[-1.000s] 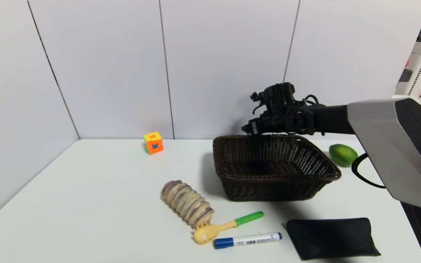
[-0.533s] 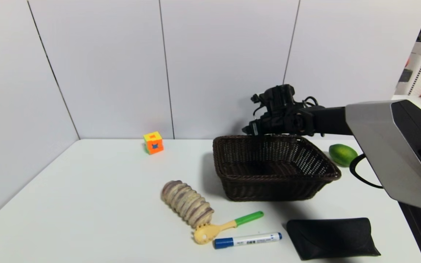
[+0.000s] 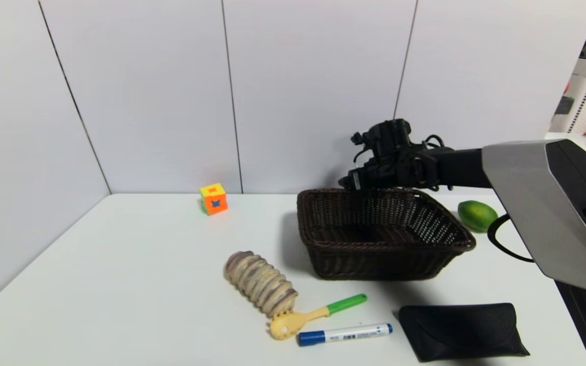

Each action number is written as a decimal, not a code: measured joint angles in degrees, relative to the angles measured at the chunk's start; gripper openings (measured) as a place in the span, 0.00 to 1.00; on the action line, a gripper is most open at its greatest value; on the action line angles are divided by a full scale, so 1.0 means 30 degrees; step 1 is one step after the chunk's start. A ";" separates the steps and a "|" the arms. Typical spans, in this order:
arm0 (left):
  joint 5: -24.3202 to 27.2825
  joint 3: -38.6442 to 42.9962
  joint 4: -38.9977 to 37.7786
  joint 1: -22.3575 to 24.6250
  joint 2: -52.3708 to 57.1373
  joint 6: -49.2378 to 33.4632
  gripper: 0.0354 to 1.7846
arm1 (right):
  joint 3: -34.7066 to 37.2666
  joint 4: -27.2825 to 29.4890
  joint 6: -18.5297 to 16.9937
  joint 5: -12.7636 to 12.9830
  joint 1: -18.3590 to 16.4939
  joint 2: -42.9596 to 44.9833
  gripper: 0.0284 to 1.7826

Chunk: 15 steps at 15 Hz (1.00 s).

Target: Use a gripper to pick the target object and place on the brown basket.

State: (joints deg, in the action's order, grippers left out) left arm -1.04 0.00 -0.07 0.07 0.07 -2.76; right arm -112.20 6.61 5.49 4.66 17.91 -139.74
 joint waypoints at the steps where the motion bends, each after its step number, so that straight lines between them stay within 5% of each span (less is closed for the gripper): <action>1: 0.0000 0.0000 -0.0008 0.0000 0.0000 0.0000 0.94 | 0.0000 0.0203 -0.0012 0.0000 -0.0016 -0.0012 0.95; 13: 0.0008 0.0000 0.0000 0.0000 0.0000 -0.0008 0.94 | 0.0024 0.0349 0.0033 0.0016 0.0081 -0.0223 0.93; 15: 0.0000 0.0000 -0.0008 0.0000 -0.0008 0.0000 0.94 | 0.0037 0.0394 0.0033 0.0053 0.0130 -0.0215 0.73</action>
State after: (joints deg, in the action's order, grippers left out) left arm -1.04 0.00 -0.10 0.07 0.05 -2.76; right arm -112.09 7.79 5.58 4.82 18.30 -140.39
